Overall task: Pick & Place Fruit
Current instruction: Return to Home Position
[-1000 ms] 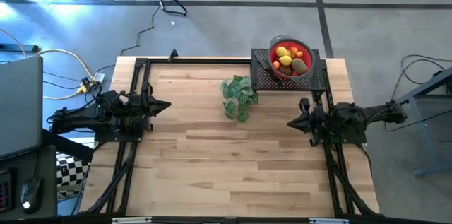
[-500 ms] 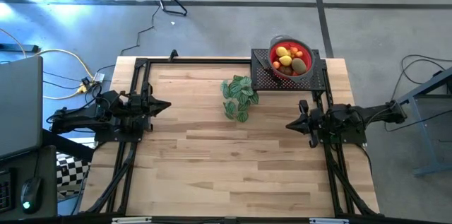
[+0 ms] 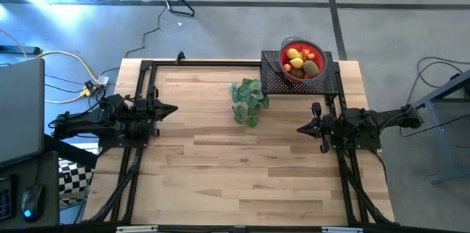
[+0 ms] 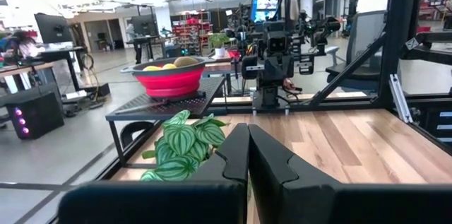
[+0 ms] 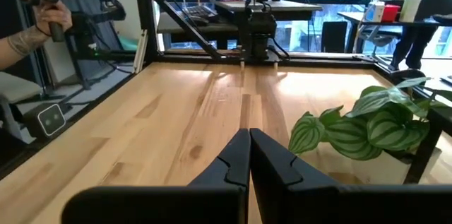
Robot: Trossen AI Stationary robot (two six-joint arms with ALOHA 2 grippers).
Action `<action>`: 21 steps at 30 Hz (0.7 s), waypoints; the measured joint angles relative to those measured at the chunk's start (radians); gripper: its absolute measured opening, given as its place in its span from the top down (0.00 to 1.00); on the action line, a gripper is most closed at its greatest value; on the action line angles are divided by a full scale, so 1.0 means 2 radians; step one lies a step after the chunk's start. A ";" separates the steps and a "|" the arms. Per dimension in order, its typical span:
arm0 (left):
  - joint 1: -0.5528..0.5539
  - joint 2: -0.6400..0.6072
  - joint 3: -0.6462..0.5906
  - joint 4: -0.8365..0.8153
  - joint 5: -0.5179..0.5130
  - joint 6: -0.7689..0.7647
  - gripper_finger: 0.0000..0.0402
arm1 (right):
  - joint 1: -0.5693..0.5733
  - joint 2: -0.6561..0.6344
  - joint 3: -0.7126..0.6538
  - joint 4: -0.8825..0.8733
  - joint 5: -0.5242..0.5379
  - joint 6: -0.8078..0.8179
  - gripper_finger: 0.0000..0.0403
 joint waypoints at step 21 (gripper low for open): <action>0.000 0.000 -0.109 0.118 0.007 -0.013 1.00 | 0.000 0.000 -0.001 -0.001 0.000 0.003 0.99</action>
